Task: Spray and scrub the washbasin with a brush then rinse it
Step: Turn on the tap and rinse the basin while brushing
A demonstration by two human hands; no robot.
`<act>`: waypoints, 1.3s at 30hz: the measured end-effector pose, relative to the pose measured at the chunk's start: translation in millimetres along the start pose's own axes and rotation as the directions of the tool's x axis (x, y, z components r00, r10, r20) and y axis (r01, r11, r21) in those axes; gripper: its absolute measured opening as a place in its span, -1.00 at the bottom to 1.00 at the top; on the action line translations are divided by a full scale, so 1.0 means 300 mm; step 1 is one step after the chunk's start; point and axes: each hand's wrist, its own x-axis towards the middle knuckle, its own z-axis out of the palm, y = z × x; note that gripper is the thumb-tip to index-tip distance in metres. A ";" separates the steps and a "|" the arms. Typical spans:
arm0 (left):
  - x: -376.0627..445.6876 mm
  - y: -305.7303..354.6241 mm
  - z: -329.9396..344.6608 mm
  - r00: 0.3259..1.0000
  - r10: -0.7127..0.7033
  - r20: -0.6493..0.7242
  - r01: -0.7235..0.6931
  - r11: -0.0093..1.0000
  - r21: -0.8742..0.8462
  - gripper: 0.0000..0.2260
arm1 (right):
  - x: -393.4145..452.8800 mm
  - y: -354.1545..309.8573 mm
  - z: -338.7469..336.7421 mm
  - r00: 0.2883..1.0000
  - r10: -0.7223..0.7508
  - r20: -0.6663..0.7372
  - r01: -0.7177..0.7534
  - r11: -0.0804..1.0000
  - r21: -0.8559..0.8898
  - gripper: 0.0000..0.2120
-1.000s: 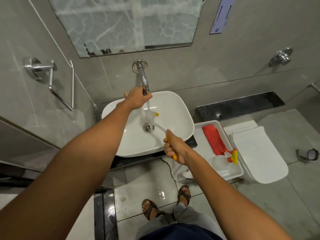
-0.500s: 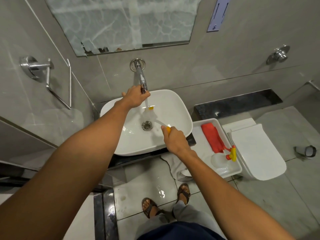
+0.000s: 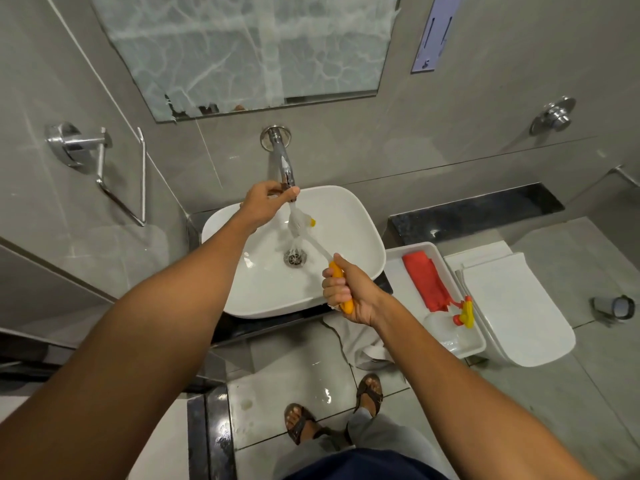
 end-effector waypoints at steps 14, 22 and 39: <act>0.034 -0.013 0.012 0.993 -0.096 0.067 0.107 0.977 -0.182 -0.54 | 0.007 0.002 -0.055 0.989 0.109 0.103 -0.118 0.989 0.089 -0.52; 0.028 -0.013 0.104 0.951 -0.176 -0.252 0.154 0.983 -0.103 -0.52 | 0.013 -0.011 -0.031 0.992 0.098 0.083 -0.101 0.994 0.034 -0.52; -0.056 -0.084 0.210 0.844 -0.065 -0.533 0.128 0.988 0.082 -0.48 | -0.010 -0.110 -0.153 0.977 -0.172 -0.124 0.116 0.923 -0.367 -0.59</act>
